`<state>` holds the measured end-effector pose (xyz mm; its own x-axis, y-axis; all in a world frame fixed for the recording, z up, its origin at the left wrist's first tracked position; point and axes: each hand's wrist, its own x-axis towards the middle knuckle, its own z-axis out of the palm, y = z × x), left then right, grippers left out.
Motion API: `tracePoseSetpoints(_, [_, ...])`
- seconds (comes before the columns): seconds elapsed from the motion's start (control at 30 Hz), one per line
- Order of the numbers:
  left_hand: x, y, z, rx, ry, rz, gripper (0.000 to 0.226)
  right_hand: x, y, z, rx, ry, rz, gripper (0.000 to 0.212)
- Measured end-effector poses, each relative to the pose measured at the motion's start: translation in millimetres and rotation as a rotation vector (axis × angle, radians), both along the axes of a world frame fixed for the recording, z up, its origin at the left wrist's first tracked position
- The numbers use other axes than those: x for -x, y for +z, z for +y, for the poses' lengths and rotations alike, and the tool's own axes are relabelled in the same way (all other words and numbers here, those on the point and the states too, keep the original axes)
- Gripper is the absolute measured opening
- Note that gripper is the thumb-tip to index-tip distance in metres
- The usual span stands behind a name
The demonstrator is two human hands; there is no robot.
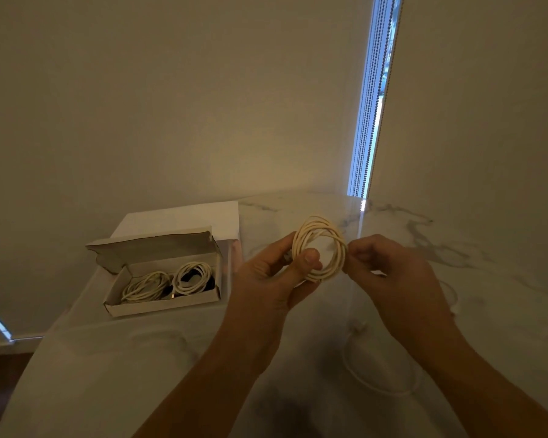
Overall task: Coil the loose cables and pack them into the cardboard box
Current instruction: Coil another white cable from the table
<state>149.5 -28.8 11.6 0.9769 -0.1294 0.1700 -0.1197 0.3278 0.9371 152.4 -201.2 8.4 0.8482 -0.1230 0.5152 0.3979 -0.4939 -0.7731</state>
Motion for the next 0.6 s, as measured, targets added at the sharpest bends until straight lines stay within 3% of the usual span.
tracePoseSetpoints(0.1, [-1.1, 0.9, 1.0, 0.048, -0.045, 0.040, 0.040, -1.8, 2.6, -1.0, -0.283, 0.166, 0.136, 0.004])
tracePoseSetpoints(0.2, [-2.9, 0.6, 2.0, 0.087, -0.057, 0.079, 0.038, -0.5, 3.6, -0.5, -0.439, 0.226, 0.211, 0.008])
tracePoseSetpoints(0.47, [-2.5, -2.4, -0.3, 0.043, -0.006, 0.052, 0.034, 2.7, 0.4, 4.4, -0.523, 0.233, 0.295, 0.013])
tracePoseSetpoints(0.6, [-2.7, -4.9, -0.2, -0.018, 0.034, 0.025, 0.034, 6.2, 3.0, 8.5, -0.531, 0.268, 0.305, 0.026])
